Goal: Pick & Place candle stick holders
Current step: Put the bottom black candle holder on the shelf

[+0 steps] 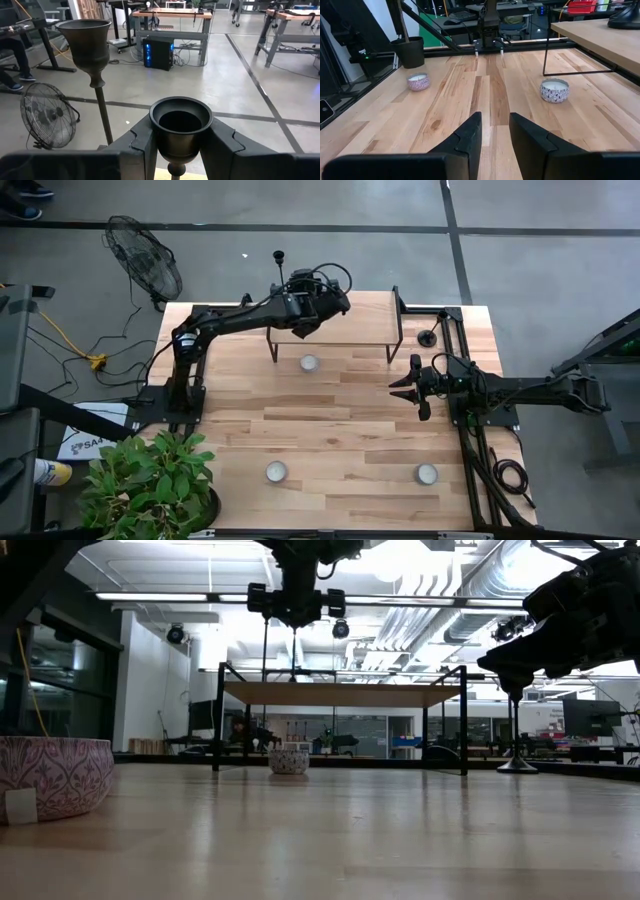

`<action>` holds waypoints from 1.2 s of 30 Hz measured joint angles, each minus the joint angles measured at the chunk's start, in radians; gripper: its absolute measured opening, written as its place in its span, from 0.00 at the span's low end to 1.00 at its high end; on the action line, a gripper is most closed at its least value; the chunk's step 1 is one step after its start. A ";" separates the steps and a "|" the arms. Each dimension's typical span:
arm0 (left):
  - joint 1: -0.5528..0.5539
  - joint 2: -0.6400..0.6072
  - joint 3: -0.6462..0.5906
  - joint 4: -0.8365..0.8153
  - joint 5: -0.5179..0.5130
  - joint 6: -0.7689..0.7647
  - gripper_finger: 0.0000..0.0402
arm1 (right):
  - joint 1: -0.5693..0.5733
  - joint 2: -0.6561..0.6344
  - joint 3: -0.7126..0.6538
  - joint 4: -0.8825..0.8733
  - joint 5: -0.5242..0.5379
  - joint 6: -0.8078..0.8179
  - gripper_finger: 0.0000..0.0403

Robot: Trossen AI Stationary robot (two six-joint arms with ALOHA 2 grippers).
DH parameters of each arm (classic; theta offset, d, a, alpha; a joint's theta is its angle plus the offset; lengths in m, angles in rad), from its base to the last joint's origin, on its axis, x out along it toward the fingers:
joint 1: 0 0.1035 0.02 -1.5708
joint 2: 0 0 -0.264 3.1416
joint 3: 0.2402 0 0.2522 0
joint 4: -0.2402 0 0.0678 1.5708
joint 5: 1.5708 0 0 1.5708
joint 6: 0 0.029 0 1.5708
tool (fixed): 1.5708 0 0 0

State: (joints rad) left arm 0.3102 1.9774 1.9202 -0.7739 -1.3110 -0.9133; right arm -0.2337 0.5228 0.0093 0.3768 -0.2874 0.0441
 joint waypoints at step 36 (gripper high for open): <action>-0.064 0.002 -0.002 -0.037 -0.007 0.053 0.53 | 0.000 0.000 0.000 0.000 0.000 0.000 0.24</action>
State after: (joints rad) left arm 0.2462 1.9789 1.9186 -0.8111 -1.3178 -0.8607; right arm -0.2337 0.5232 0.0090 0.3767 -0.2871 0.0441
